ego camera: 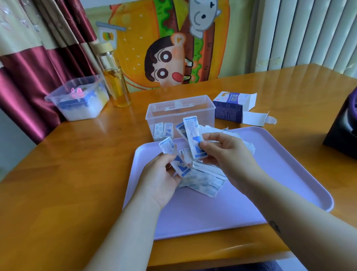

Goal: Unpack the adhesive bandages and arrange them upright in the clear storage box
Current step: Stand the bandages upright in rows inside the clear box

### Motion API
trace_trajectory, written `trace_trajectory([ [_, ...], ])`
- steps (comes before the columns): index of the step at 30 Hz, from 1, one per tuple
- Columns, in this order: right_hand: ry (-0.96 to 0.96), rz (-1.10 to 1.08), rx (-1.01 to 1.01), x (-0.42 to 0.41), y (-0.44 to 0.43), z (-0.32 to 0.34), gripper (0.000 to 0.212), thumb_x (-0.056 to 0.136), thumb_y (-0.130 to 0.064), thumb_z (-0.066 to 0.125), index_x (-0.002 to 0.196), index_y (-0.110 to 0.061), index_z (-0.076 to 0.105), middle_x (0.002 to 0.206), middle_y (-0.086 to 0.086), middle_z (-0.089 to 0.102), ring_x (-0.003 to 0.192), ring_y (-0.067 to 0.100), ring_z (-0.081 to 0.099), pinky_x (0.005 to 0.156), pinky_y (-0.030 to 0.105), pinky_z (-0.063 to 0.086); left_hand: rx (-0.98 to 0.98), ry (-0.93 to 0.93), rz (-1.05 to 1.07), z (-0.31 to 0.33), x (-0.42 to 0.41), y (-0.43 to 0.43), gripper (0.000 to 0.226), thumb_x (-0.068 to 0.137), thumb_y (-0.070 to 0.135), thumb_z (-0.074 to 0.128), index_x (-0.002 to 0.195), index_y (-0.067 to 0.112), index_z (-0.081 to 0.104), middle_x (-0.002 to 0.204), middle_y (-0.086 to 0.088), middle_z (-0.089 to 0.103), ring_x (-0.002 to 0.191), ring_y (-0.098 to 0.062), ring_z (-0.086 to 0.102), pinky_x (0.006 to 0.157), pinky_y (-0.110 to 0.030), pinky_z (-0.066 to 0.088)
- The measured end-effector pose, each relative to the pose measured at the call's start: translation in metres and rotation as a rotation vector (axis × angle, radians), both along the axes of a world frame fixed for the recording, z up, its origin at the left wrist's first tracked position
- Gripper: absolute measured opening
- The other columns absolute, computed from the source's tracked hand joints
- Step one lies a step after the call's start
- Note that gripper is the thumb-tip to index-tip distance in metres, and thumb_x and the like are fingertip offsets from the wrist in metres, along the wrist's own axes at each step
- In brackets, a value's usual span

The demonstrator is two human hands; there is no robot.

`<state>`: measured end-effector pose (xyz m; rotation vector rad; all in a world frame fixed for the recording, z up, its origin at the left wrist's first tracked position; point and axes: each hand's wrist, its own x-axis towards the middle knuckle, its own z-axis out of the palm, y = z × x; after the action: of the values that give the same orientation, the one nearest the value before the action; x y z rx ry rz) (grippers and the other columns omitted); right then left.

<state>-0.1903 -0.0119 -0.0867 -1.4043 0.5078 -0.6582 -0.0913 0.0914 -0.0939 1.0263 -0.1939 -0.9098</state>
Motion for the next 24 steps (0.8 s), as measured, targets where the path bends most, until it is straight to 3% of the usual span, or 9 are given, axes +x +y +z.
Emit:
trace_trajectory([
  [2, 0.004, 0.058, -0.018, 0.004, 0.005, 0.002, 0.014, 0.091, -0.006, 0.057, 0.080, -0.014, 0.060, 0.065, 0.000, 0.065, 0.055, 0.006, 0.059, 0.061, 0.020, 0.051, -0.055, 0.095, -0.009, 0.002, -0.002, 0.003, 0.023, 0.093, 0.006, 0.041, 0.100, 0.005, 0.063, 0.088, -0.012, 0.069, 0.076, -0.021, 0.065, 0.072, -0.031, 0.054],
  [6, 0.076, 0.058, -0.081, 0.012, 0.014, -0.001, 0.016, 0.090, -0.005, 0.058, 0.075, -0.010, 0.060, 0.067, 0.003, 0.064, 0.054, 0.010, 0.058, 0.055, 0.018, 0.048, -0.111, 0.092, -0.041, 0.002, -0.007, 0.007, 0.032, 0.097, 0.017, 0.035, 0.109, 0.011, 0.064, 0.083, -0.006, 0.073, 0.068, -0.015, 0.069, 0.068, -0.026, 0.052],
  [11, 0.199, 0.043, -0.195, 0.016, 0.020, -0.003, 0.017, 0.084, -0.007, 0.065, 0.069, -0.014, 0.063, 0.051, -0.011, 0.061, 0.044, -0.003, 0.050, 0.048, 0.009, 0.040, -0.104, 0.055, -0.036, 0.001, -0.011, 0.013, 0.031, 0.100, 0.029, 0.037, 0.102, 0.016, 0.065, 0.079, -0.004, 0.072, 0.067, -0.014, 0.068, 0.072, -0.025, 0.051],
  [16, 0.152, -0.024, -0.166, 0.016, 0.018, 0.007, 0.010, 0.083, -0.009, 0.068, 0.074, -0.014, 0.064, 0.059, -0.007, 0.064, 0.047, 0.000, 0.049, 0.053, 0.016, 0.040, -0.047, 0.022, 0.116, -0.003, -0.002, 0.019, 0.028, 0.100, 0.022, 0.040, 0.115, 0.012, 0.061, 0.098, -0.011, 0.073, 0.089, -0.025, 0.070, 0.081, -0.038, 0.054],
  [19, 0.118, -0.019, -0.148, 0.015, 0.017, 0.012, 0.011, 0.082, -0.009, 0.069, 0.073, -0.013, 0.064, 0.061, -0.005, 0.065, 0.045, -0.004, 0.051, 0.049, 0.011, 0.040, -0.053, 0.075, 0.135, 0.001, 0.000, 0.021, 0.032, 0.101, 0.030, 0.037, 0.109, 0.013, 0.062, 0.085, -0.007, 0.075, 0.076, -0.020, 0.072, 0.079, -0.037, 0.054],
  [22, 0.199, 0.041, -0.321, 0.019, 0.028, 0.007, 0.013, 0.079, -0.010, 0.071, 0.068, -0.014, 0.065, 0.060, -0.006, 0.065, 0.046, -0.004, 0.053, 0.049, 0.006, 0.039, -0.103, 0.137, 0.088, 0.006, -0.007, 0.018, 0.038, 0.098, 0.045, 0.037, 0.103, 0.017, 0.063, 0.080, -0.003, 0.073, 0.071, -0.016, 0.070, 0.079, -0.035, 0.053],
  [24, 0.259, 0.051, -0.471, 0.021, 0.030, 0.002, 0.012, 0.080, -0.017, 0.070, 0.069, -0.016, 0.068, 0.062, -0.006, 0.068, 0.052, -0.003, 0.056, 0.054, 0.008, 0.042, -0.083, 0.113, 0.114, 0.006, -0.007, 0.017, 0.025, 0.097, 0.032, 0.046, 0.107, 0.017, 0.063, 0.083, 0.001, 0.070, 0.070, -0.012, 0.069, 0.068, -0.032, 0.054],
])
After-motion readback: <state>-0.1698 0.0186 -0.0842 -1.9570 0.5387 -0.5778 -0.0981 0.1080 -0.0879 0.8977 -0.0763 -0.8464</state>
